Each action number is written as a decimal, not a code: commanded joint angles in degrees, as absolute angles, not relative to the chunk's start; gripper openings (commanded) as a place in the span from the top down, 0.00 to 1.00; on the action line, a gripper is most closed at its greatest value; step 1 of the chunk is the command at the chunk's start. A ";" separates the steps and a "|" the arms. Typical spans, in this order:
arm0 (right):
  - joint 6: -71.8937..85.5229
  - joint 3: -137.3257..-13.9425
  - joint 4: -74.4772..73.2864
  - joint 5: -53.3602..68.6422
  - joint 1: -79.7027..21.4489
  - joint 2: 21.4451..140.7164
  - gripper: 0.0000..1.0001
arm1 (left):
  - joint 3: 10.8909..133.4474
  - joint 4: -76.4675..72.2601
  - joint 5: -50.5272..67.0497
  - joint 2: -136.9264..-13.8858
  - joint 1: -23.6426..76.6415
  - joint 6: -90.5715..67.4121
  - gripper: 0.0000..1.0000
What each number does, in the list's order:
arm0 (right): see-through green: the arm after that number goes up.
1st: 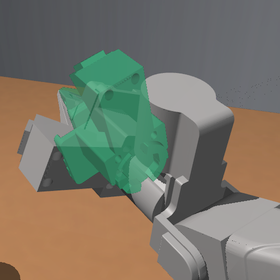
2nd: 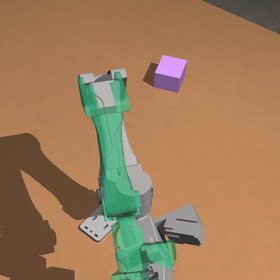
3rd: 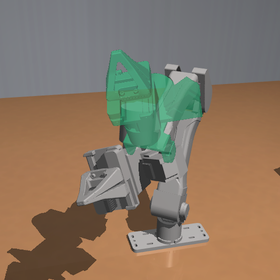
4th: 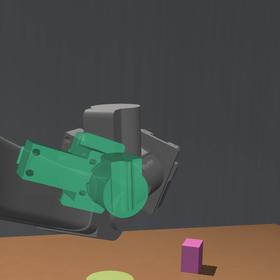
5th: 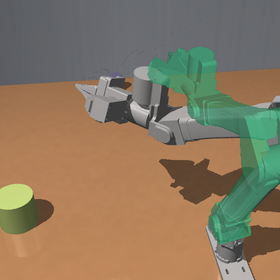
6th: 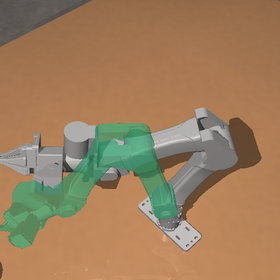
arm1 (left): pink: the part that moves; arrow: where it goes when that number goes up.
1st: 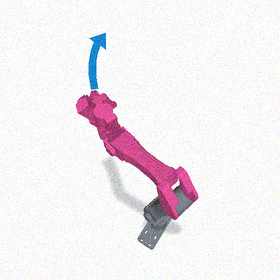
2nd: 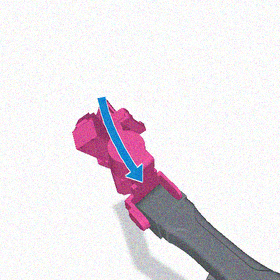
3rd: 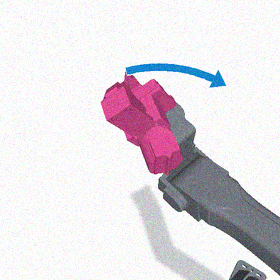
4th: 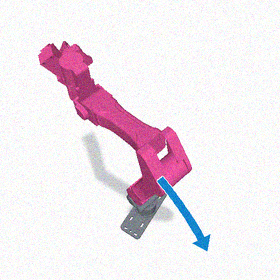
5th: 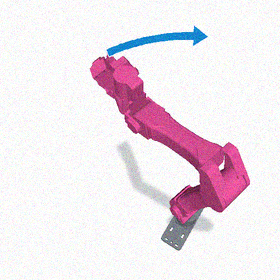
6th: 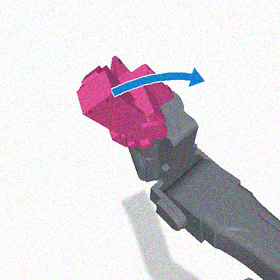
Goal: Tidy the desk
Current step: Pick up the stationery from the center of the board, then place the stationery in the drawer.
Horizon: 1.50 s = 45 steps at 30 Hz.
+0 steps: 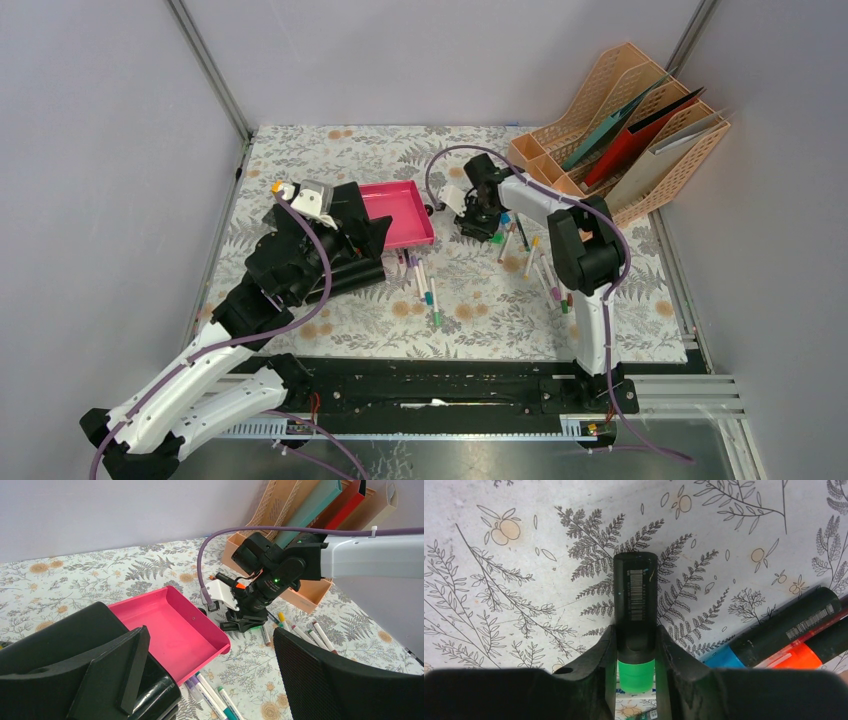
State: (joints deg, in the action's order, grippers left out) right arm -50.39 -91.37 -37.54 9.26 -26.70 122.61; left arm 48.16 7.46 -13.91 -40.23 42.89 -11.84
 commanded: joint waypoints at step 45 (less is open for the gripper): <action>22.31 -104.96 -16.17 35.17 -31.29 117.99 0.54 | 48.08 6.01 -15.74 -38.36 42.69 -10.03 0.01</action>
State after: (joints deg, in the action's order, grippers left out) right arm 19.92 -101.19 -17.28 36.62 -30.65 118.02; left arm 48.14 7.53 -14.41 -39.40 42.89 -10.94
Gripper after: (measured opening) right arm 0.361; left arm 0.987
